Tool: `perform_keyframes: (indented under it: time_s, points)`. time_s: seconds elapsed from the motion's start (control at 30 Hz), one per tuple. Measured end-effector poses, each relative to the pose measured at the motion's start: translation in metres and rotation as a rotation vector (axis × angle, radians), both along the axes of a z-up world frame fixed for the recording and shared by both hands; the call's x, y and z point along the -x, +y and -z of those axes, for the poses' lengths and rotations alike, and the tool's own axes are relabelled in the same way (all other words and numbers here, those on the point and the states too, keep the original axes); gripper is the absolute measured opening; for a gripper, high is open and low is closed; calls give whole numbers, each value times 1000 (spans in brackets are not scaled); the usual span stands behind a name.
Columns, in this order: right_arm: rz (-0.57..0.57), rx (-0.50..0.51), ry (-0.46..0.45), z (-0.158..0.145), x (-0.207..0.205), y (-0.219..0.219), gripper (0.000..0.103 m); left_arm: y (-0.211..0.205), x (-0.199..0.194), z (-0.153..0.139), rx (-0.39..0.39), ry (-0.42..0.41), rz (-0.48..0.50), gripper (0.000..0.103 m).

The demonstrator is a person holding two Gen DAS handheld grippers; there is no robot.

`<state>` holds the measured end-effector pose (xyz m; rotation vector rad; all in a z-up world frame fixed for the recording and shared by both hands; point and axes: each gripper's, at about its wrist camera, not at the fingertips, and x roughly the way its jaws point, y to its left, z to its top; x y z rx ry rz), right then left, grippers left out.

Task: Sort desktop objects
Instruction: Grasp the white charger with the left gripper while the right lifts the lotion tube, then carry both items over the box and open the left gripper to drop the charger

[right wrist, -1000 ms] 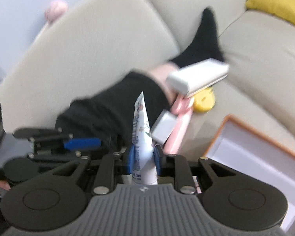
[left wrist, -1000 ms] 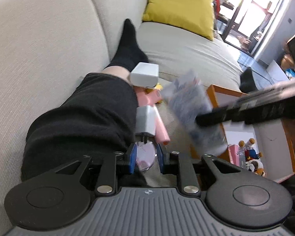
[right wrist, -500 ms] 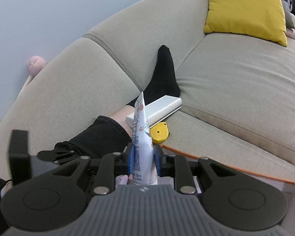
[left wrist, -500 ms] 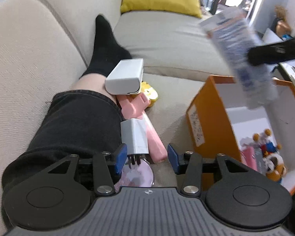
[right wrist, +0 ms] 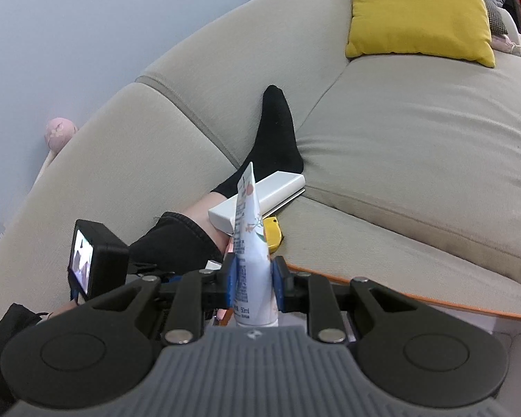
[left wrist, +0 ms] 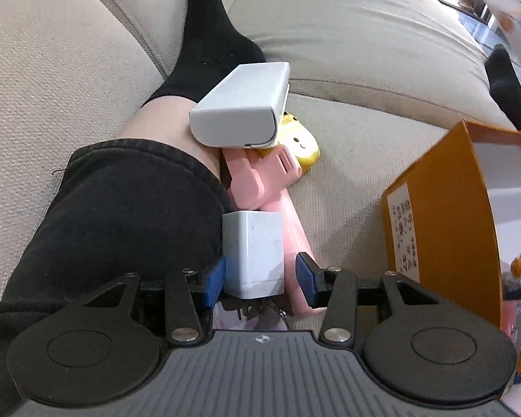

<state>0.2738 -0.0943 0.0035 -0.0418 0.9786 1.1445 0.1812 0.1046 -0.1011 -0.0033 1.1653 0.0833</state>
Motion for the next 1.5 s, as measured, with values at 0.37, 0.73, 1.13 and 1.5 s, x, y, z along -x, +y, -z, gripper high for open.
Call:
perform_keyframes:
  time_s: [0.37,0.73,1.13,1.5]
  points:
    - [54,-15,4,3,-2,-22,23,8,12,-10,51,-70,-45,37]
    - [136,-10,-32,-1,9,-69,23,-22,58,-91,133,-225,53,37]
    - [207,7,-4,34,16,-95,23,-101,53,-109,228,-215,278,37]
    - [184,-4,-29,68,7,-71,23,-145,10,-57,84,-68,294,37]
